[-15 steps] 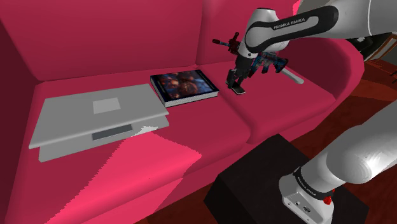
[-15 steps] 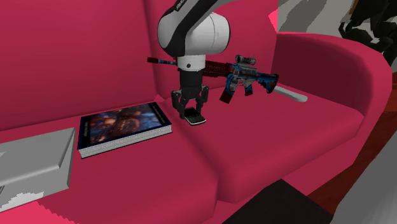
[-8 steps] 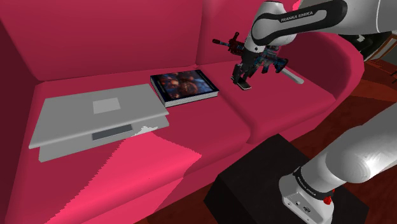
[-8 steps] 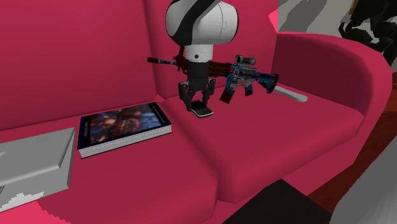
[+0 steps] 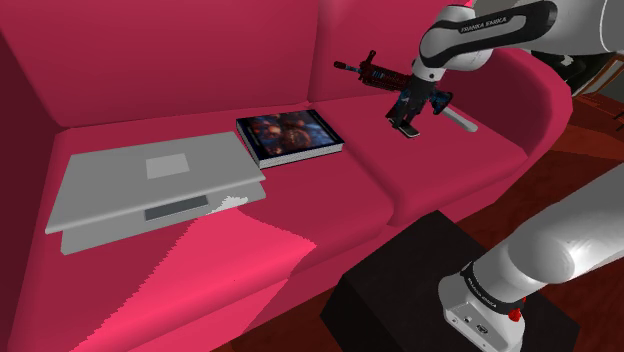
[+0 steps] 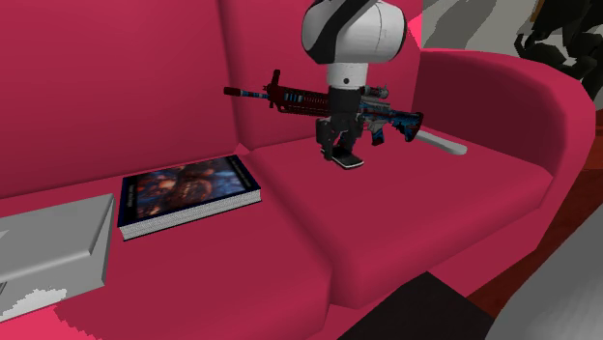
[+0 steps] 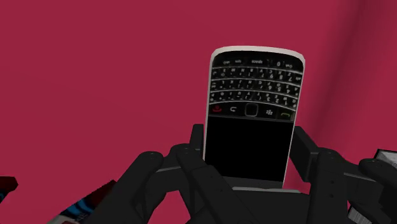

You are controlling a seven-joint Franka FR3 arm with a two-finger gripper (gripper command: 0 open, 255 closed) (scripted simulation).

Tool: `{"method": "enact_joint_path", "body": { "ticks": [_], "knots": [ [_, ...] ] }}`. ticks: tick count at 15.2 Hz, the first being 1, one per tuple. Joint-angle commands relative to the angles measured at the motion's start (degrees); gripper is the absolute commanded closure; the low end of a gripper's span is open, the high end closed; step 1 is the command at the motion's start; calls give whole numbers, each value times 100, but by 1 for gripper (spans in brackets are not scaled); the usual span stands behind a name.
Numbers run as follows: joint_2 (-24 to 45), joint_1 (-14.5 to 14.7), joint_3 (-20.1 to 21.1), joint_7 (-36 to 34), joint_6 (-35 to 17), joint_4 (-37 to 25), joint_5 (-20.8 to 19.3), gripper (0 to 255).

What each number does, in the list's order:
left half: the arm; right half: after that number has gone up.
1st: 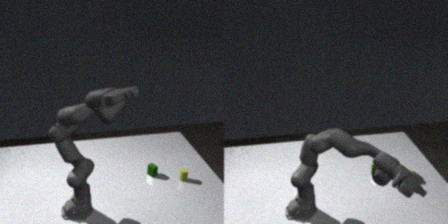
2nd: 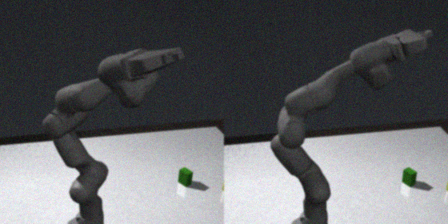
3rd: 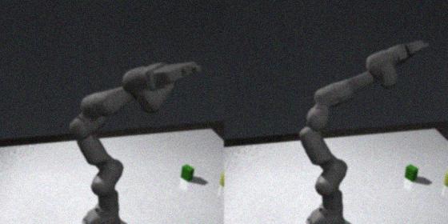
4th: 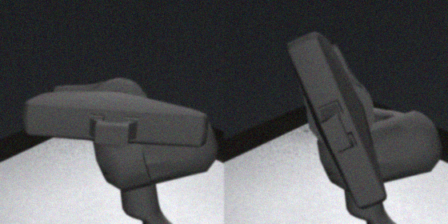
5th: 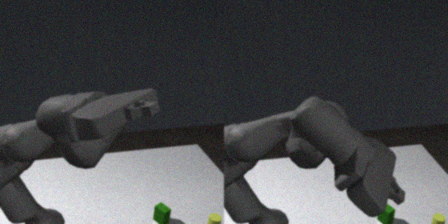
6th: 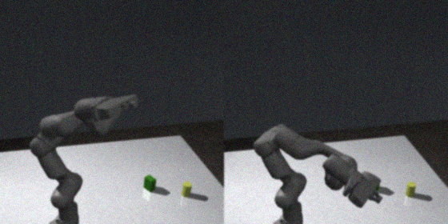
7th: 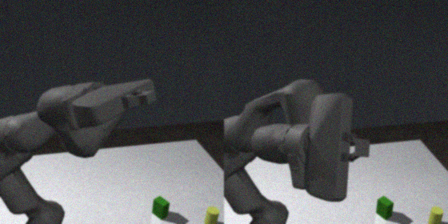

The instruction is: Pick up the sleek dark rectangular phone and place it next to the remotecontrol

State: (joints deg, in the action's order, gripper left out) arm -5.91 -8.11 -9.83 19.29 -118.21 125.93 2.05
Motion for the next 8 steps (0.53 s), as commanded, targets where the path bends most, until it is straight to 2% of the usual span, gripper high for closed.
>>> {"method": "enact_joint_path", "body": {
  "ticks": [1, 8],
  "knots": [
    [94, -120, -149, 276, 2, -84, -10, 255],
    [482, -580, -682, 1285, 124, -545, 19, 255]
  ]
}}
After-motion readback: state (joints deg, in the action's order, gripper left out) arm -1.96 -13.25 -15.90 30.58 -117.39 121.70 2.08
